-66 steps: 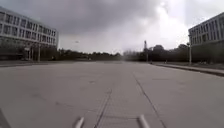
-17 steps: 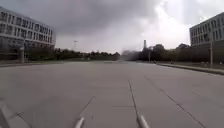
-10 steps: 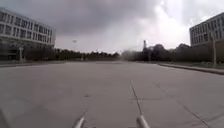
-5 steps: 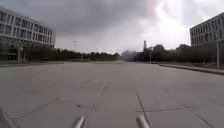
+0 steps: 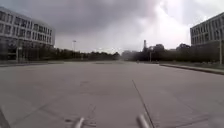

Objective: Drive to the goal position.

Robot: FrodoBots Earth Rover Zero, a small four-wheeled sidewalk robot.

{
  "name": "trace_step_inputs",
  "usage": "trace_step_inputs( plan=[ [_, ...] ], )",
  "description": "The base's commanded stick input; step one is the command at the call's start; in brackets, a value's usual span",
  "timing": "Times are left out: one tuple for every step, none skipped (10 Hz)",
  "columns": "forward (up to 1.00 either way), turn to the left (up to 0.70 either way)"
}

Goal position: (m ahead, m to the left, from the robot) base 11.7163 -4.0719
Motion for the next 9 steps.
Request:
trace_step_inputs(
  plan=[
    [0.7,0.0],
    [0.7,0.0],
    [0.7,0.0],
    [0.7,0.0],
    [0.7,0.0],
    [0.7,0.0],
    [0.7,0.0],
    [0.7,0.0],
    [0.7,0.0]
  ],
)
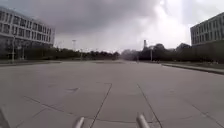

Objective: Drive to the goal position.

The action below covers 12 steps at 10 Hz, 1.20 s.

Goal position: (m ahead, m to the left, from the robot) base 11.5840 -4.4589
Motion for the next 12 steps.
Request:
trace_step_inputs(
  plan=[
    [0.7,0.0],
    [0.7,0.0],
    [0.7,0.0],
    [0.7,0.0],
    [0.7,0.0],
    [0.7,0.0],
    [0.7,0.0],
    [0.7,0.0],
    [0.7,0.0],
    [0.7,0.0],
    [0.7,0.0],
    [0.7,0.0]
  ],
)
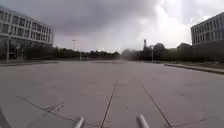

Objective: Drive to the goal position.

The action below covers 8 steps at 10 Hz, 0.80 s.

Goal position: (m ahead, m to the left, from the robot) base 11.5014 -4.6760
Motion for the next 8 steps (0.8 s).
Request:
trace_step_inputs(
  plan=[
    [0.7,0.0],
    [0.7,0.0],
    [0.7,0.0],
    [0.7,0.0],
    [0.7,0.0],
    [0.7,0.0],
    [0.7,0.0],
    [0.7,0.0]
  ],
)
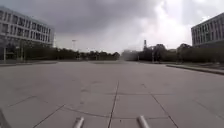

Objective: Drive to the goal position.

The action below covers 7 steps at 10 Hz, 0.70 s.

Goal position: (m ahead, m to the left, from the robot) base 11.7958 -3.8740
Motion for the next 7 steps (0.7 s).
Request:
trace_step_inputs(
  plan=[
    [0.7,0.0],
    [0.7,0.0],
    [0.7,0.0],
    [0.7,0.0],
    [0.7,0.0],
    [0.7,0.0],
    [0.7,0.0]
  ],
)
